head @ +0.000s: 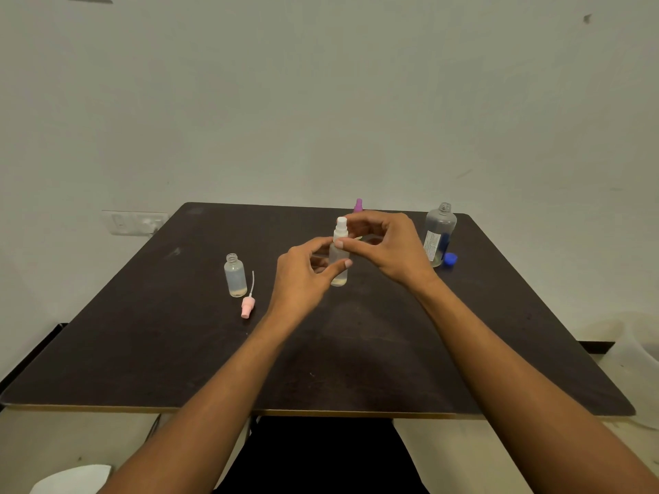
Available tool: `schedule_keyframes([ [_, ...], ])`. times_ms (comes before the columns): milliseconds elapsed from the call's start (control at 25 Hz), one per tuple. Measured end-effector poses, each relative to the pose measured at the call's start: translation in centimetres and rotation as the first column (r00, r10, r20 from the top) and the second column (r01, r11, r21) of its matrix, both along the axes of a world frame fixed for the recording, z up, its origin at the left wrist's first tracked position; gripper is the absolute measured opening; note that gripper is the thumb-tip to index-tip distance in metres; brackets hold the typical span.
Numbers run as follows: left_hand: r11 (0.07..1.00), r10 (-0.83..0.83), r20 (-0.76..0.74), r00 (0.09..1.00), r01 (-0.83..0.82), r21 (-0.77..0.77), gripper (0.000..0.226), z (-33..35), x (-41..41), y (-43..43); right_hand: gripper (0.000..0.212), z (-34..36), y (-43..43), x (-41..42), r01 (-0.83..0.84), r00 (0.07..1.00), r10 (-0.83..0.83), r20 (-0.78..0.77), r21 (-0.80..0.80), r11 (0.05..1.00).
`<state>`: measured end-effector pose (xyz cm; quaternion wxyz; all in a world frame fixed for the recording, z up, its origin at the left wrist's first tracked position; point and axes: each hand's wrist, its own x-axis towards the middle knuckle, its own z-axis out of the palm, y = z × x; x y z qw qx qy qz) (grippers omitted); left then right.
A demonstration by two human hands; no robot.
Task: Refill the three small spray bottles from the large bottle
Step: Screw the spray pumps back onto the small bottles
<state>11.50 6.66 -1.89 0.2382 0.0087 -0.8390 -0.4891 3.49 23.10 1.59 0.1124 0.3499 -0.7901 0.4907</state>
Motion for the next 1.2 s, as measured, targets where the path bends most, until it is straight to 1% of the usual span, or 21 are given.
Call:
schedule_keyframes([
  [120,1.000,0.000,-0.001,1.000,0.000,0.006,0.042,0.1,0.0,0.1,0.036,-0.5,-0.4,0.2,0.040,0.999,-0.041,-0.034,-0.028,0.999],
  [200,1.000,-0.008,0.002,1.000,0.008,0.004,0.040,-0.1,0.0,0.2,0.034,-0.7,-0.4,0.1,0.047,0.999,-0.048,-0.026,-0.026,0.999],
  [320,1.000,-0.020,0.003,1.000,0.020,-0.015,0.040,-0.4,0.1,0.2,0.038,-0.5,-0.5,-0.2,0.052,0.999,-0.052,-0.008,0.053,0.997],
  [400,0.999,-0.036,-0.007,0.999,0.036,-0.012,0.041,-0.6,0.1,0.3,0.047,-0.2,-0.4,-0.5,0.066,0.998,-0.067,0.008,0.125,0.990],
  [480,0.999,-0.051,-0.006,0.999,0.051,0.007,0.042,-0.7,0.1,0.3,0.055,0.1,0.0,-0.7,0.030,0.997,-0.041,0.058,0.172,0.985],
  [520,0.999,-0.052,-0.005,0.999,0.052,0.012,0.042,-0.7,0.1,0.3,0.054,0.3,0.3,-0.7,-0.022,0.995,0.004,0.100,0.178,0.984],
  [600,0.999,-0.037,-0.008,0.999,0.037,0.004,0.044,-0.7,0.0,0.2,0.039,0.8,1.0,-0.9,-0.168,0.975,0.137,0.174,0.178,0.969],
  [640,0.999,-0.032,-0.013,0.999,0.032,-0.004,0.044,-0.6,-0.1,0.1,0.032,1.0,1.3,-1.0,-0.216,0.965,0.183,0.186,0.178,0.960],
  [680,0.999,-0.031,-0.017,0.999,0.030,-0.011,0.044,-0.6,-0.1,0.1,0.028,1.2,1.5,-1.2,-0.229,0.963,0.196,0.186,0.171,0.958],
  [760,0.999,-0.027,-0.026,0.999,0.026,-0.023,0.044,-0.5,-0.1,0.2,0.021,1.1,1.4,-1.2,-0.156,0.977,0.132,0.166,0.144,0.977],
  [800,0.999,-0.020,-0.032,0.999,0.019,-0.032,0.044,-0.5,-0.1,0.3,0.021,1.0,1.1,-1.2,-0.104,0.987,0.085,0.139,0.132,0.986],
  [880,0.999,-0.010,-0.046,0.999,0.008,-0.048,0.043,-0.6,-0.1,0.4,0.030,0.6,0.5,-1.0,-0.021,0.998,0.012,0.068,0.132,0.991],
  [920,0.999,-0.014,-0.050,0.999,0.011,-0.049,0.041,-0.6,-0.1,0.3,0.034,0.6,0.4,-0.8,-0.019,0.999,0.013,0.048,0.129,0.991],
  [1000,0.999,-0.024,-0.048,0.999,0.022,-0.039,0.040,-0.6,-0.2,0.1,0.039,1.1,0.7,-0.6,-0.089,0.993,0.078,0.085,0.138,0.986],
  [1080,0.999,-0.023,-0.051,0.998,0.021,-0.038,0.042,-0.5,-0.1,0.0,0.037,2.0,1.3,-0.6,-0.185,0.977,0.158,0.147,0.194,0.963],
  [1120,0.999,-0.025,-0.055,0.998,0.023,-0.044,0.044,-0.5,-0.1,0.0,0.034,2.4,1.5,-0.6,-0.205,0.973,0.173,0.153,0.226,0.952],
  [1200,0.999,-0.028,-0.063,0.998,0.025,-0.049,0.047,-0.5,-0.2,0.1,0.029,2.7,1.6,-0.5,-0.162,0.983,0.133,0.123,0.265,0.951],
])
